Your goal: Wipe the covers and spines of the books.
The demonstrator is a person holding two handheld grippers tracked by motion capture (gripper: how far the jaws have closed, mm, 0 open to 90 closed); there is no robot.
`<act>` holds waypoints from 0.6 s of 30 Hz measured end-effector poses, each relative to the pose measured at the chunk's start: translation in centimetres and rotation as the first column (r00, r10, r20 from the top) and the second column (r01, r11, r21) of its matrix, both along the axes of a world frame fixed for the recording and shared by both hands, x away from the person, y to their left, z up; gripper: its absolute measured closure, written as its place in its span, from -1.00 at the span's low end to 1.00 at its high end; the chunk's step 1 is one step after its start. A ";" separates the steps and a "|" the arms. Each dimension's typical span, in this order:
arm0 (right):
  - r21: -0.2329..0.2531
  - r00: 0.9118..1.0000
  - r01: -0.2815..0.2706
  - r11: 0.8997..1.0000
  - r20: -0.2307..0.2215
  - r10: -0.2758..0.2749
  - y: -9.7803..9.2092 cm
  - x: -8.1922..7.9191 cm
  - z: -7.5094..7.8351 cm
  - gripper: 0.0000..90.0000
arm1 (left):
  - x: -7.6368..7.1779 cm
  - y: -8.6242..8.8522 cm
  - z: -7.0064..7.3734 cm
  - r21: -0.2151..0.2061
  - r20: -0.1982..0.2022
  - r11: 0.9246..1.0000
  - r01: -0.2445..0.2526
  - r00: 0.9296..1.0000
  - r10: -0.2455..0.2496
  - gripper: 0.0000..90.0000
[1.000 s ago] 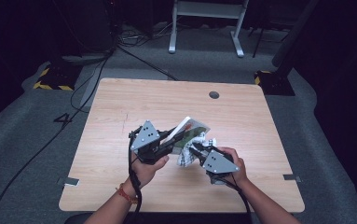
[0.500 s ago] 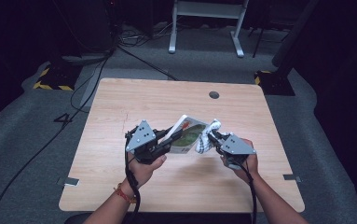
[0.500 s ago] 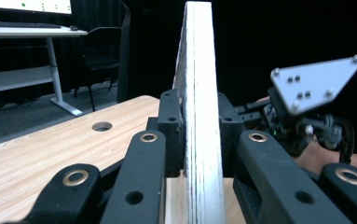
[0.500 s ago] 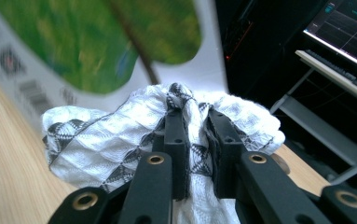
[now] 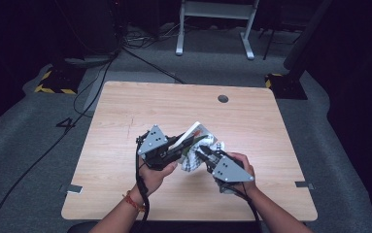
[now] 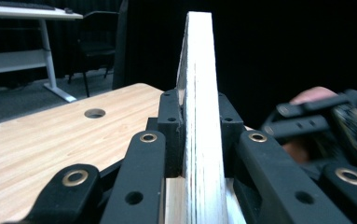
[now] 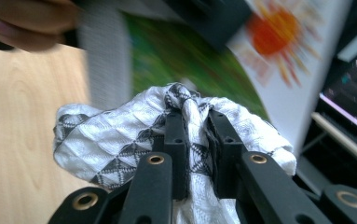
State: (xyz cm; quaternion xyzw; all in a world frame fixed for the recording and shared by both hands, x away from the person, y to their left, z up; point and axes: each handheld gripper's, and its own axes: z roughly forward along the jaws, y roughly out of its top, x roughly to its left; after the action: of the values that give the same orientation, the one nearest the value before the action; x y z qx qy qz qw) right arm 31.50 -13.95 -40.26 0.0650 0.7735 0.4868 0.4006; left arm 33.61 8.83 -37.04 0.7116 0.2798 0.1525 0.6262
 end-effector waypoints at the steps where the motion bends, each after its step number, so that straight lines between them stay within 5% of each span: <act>1: -0.003 1.000 -0.014 1.000 0.008 0.014 0.4 -0.4 0.0 0.77 | 0.0 -0.1 0.0 0.011 0.004 1.000 0.002 1.000 -0.002 0.73; 8: -0.047 0.995 -0.077 0.996 0.059 0.080 1.9 -2.1 -0.2 0.77 | 0.0 -0.6 -0.1 0.035 -0.022 0.999 0.026 0.999 -0.025 0.73; 18: -0.181 0.998 -0.054 0.982 0.009 0.056 2.0 -0.9 -3.2 0.78 | -0.1 0.1 0.4 0.007 -0.018 0.999 0.040 0.999 -0.039 0.70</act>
State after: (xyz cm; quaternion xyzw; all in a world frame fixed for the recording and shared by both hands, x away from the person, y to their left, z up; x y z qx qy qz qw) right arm 30.58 -11.97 -43.46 0.0036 0.8131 0.4262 0.3965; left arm 33.54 8.97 -36.61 0.7207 0.2706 0.1350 0.6238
